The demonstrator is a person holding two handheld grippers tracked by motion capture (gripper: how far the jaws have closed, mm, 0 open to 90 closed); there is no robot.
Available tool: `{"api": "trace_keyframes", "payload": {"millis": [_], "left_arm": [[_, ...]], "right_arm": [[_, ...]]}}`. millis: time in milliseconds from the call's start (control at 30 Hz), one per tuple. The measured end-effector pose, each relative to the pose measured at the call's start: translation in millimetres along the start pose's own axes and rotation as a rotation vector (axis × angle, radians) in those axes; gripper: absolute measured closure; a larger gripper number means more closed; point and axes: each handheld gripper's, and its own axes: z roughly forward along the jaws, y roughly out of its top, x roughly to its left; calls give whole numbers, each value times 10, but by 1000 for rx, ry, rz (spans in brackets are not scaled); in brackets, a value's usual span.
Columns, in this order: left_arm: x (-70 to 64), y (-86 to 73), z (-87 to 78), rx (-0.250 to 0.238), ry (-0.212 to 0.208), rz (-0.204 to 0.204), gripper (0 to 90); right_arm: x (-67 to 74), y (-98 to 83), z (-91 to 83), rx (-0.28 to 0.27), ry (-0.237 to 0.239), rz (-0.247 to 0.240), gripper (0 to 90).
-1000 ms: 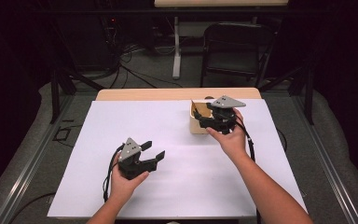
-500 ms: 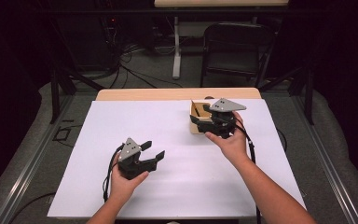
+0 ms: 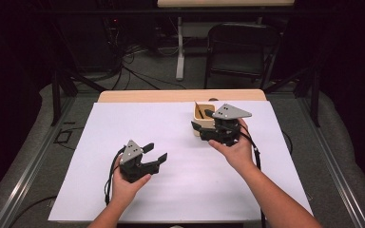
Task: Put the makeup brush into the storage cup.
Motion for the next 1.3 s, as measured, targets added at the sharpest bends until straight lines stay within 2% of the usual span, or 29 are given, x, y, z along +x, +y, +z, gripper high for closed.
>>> {"api": "trace_keyframes", "payload": {"millis": [333, 400, 1067, 1100, 1300], "left_arm": [[3, -1, 0, 2, 2, -1, 337], [3, -1, 0, 1, 2, -1, 337], [8, -1, -3, 3, 6, -1, 337], [9, -1, -3, 3, 4, -1, 337], [10, -1, -4, 5, 6, 0, 337]], "right_arm": [[83, -54, -64, 12, 20, -3, 351], [103, -65, -84, -1, 27, 5, 351], [237, -210, -216, 1, 60, 16, 351], [253, -225, -233, -13, 63, 20, 351], [289, -287, -250, -4, 67, 21, 351]]}}
